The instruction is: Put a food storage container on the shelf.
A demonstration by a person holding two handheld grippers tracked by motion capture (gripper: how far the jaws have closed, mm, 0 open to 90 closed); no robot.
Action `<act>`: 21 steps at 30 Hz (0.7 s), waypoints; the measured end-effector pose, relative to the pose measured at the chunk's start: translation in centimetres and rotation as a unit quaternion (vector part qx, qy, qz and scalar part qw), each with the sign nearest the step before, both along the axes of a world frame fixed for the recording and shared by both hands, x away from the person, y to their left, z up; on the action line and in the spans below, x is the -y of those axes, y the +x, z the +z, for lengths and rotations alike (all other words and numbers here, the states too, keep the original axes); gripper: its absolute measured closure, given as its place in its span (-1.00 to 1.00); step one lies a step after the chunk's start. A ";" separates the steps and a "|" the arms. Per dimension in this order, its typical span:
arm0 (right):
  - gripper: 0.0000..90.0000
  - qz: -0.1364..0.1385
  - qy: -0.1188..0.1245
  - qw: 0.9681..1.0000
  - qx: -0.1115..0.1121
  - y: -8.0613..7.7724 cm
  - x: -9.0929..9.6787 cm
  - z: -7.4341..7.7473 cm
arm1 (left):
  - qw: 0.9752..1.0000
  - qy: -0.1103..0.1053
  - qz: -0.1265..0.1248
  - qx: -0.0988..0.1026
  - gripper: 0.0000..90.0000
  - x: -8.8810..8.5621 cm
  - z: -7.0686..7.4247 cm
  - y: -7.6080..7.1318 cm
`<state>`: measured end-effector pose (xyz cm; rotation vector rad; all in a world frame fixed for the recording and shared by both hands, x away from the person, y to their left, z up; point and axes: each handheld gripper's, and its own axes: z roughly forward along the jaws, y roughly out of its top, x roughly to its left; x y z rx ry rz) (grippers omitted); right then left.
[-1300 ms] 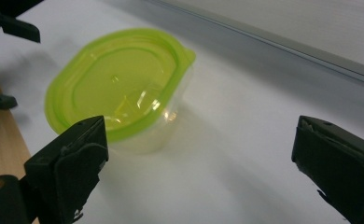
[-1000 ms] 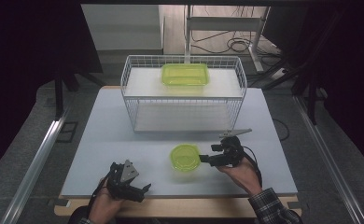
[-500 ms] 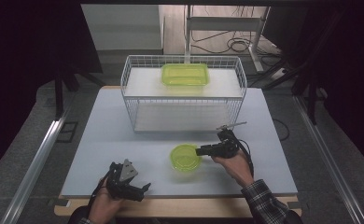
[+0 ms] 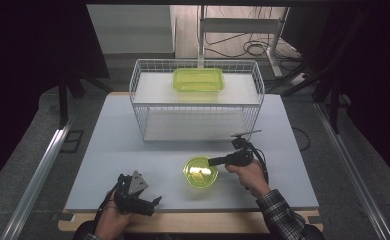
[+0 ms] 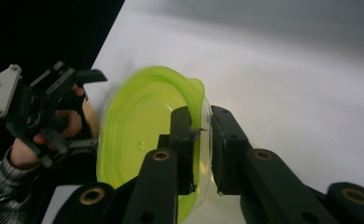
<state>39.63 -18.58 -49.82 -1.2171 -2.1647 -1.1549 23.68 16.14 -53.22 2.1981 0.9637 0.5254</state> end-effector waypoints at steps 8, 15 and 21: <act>0.80 0.003 -0.002 1.000 0.011 -0.3 -0.2 0.9 | 1.000 -0.001 0.001 0.001 -1.00 0.0 0.0 0.0; 0.81 -0.002 0.015 1.000 0.024 -0.1 0.1 2.5 | 1.000 -0.004 0.006 0.005 -1.00 -0.2 0.1 0.0; 0.81 -0.006 0.025 0.999 0.031 0.1 0.4 3.6 | 1.000 -0.018 0.009 -0.005 -1.00 -0.3 0.2 0.0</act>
